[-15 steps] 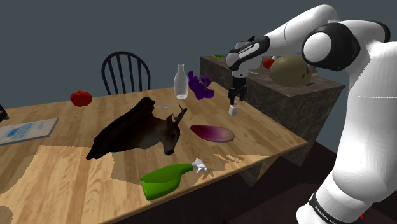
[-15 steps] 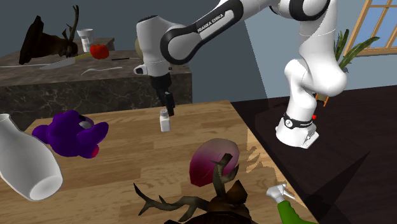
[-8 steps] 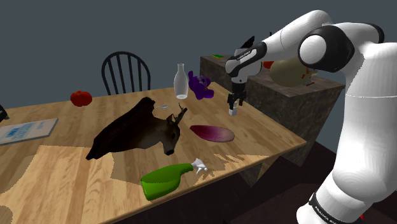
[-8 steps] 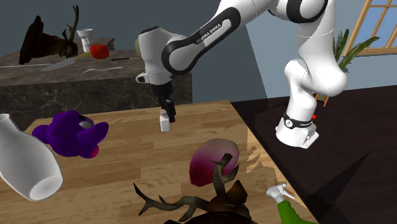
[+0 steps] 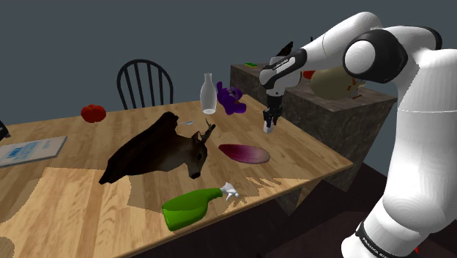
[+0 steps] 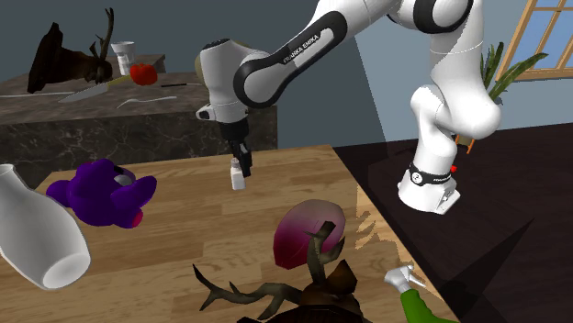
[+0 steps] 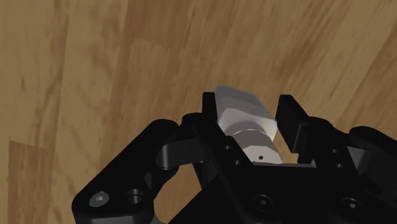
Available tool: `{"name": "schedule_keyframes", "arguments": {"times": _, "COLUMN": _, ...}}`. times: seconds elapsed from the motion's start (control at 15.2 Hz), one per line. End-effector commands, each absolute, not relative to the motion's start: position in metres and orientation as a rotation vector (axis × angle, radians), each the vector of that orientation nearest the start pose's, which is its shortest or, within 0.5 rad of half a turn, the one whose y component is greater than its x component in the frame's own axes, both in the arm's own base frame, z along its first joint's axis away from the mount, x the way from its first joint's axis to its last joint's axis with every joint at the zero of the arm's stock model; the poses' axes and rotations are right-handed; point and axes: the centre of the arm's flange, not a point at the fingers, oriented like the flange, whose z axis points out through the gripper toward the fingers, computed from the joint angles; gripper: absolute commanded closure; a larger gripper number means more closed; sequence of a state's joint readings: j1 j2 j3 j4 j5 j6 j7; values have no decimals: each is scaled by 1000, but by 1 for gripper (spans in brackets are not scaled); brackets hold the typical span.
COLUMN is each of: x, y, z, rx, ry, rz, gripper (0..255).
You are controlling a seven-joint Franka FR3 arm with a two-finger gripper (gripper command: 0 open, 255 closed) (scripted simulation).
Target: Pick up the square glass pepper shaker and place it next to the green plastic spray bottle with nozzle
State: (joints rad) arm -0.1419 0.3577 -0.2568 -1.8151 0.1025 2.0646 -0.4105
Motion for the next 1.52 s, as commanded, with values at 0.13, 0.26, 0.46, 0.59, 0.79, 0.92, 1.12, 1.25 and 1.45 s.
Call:
{"name": "schedule_keyframes", "arguments": {"times": 0.13, "x": 584, "y": -229, "z": 341, "rx": -3102, "ry": 46, "rz": 137, "gripper": 255}}
{"name": "schedule_keyframes", "arguments": {"times": 0.26, "x": 584, "y": -229, "z": 341, "rx": -3102, "ry": 46, "rz": 137, "gripper": 255}}
{"name": "schedule_keyframes", "arguments": {"times": 0.46, "x": 584, "y": -229, "z": 341, "rx": -3102, "ry": 46, "rz": 137, "gripper": 255}}
{"name": "schedule_keyframes", "arguments": {"times": 0.59, "x": 584, "y": -229, "z": 351, "rx": -3103, "ry": 46, "rz": 137, "gripper": 255}}
{"name": "schedule_keyframes", "arguments": {"times": 0.79, "x": 584, "y": -229, "z": 367, "rx": -3102, "ry": 46, "rz": 137, "gripper": 255}}
{"name": "schedule_keyframes", "arguments": {"times": 0.92, "x": 584, "y": -229, "z": 378, "rx": -3102, "ry": 46, "rz": 137, "gripper": 255}}
{"name": "schedule_keyframes", "arguments": {"times": 1.12, "x": 584, "y": -229, "z": 394, "rx": -3102, "ry": 46, "rz": 137, "gripper": 255}}
{"name": "schedule_keyframes", "arguments": {"times": 1.25, "x": 584, "y": -229, "z": 404, "rx": -3102, "ry": 46, "rz": 137, "gripper": 255}}
{"name": "schedule_keyframes", "arguments": {"times": 1.45, "x": 584, "y": -229, "z": 420, "rx": -3102, "ry": 46, "rz": 137, "gripper": 255}}
